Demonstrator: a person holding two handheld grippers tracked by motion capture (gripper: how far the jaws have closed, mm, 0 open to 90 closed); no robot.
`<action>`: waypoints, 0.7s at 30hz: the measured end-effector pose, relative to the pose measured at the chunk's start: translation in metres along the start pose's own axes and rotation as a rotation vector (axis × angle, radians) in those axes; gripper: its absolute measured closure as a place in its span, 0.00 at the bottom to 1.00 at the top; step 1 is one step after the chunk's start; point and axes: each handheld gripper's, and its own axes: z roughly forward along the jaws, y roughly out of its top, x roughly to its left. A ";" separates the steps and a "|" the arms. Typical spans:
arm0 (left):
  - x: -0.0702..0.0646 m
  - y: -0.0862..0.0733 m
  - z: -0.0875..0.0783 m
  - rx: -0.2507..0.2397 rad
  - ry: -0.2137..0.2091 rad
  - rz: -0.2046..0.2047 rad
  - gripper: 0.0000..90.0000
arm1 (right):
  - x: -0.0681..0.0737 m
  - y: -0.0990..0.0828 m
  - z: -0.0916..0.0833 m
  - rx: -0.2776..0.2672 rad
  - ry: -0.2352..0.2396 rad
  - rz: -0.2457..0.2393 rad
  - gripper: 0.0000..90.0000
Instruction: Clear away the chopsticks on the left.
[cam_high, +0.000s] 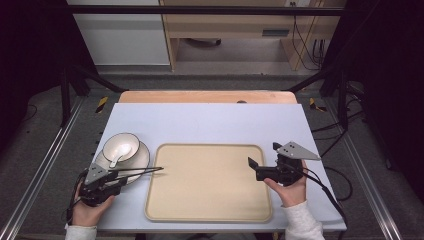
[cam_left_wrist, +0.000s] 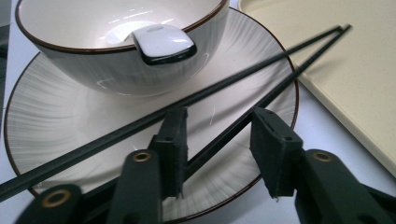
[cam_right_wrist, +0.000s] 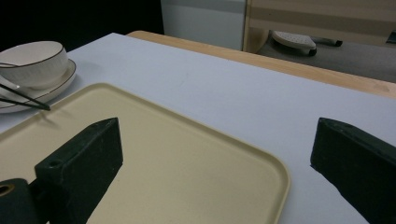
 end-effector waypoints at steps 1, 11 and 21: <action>0.000 0.000 0.000 0.003 -0.004 -0.002 0.65 | 0.000 0.000 0.000 -0.001 0.000 -0.001 0.03; -0.005 0.003 0.001 0.034 -0.032 0.010 0.82 | 0.000 0.000 0.000 0.000 -0.001 0.001 0.03; -0.008 0.005 0.001 0.044 -0.046 0.016 0.92 | 0.000 0.000 0.000 0.001 0.001 0.001 0.03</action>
